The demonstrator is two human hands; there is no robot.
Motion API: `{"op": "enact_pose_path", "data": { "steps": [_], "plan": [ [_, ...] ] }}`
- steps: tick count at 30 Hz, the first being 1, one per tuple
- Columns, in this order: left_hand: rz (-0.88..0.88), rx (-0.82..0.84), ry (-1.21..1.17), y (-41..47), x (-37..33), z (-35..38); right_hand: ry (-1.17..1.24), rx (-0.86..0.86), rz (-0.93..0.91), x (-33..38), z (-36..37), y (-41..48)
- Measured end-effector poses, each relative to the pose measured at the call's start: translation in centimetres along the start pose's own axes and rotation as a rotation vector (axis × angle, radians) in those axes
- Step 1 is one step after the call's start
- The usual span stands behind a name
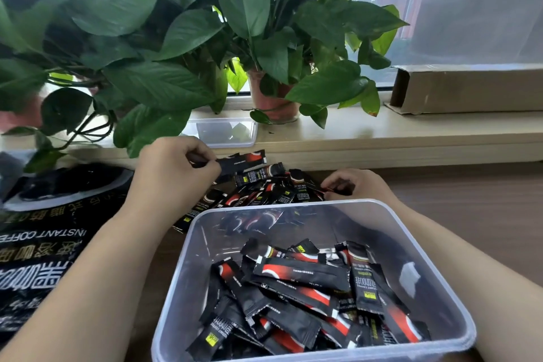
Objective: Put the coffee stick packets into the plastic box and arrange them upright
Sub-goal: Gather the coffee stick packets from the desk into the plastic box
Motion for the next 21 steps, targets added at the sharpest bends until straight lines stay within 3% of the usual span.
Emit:
{"op": "enact_pose_path", "data": {
  "steps": [5,11,15,18,21],
  "plan": [
    [-0.004,-0.032,-0.243,-0.9,-1.8,-1.5,0.007,-0.006,0.012,-0.3,0.3,0.3],
    [0.063,0.075,-0.465,-2.6,-5.7,-2.0,0.052,-0.011,0.027,-0.1,0.2,0.0],
    [0.276,0.269,-0.279,-5.6,-12.2,-1.2,0.109,0.082,0.055,-0.2,0.1,0.1],
    [0.348,0.451,-0.036,-7.9,-15.5,1.8,0.010,0.097,0.054,-0.4,0.3,0.5],
    [0.453,0.452,0.193,-8.7,-17.2,4.4,0.031,0.045,0.069,-0.7,0.1,0.4]
  ]
}}
Point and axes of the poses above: each hand's wrist, its own y-axis towards the middle knuckle, its own z-axis out of the palm, x = y × z, the point moved 10 cm from there along y, towards the middle knuckle, and after that the axes turned 9 degrees about x, right-handed, at the moved point
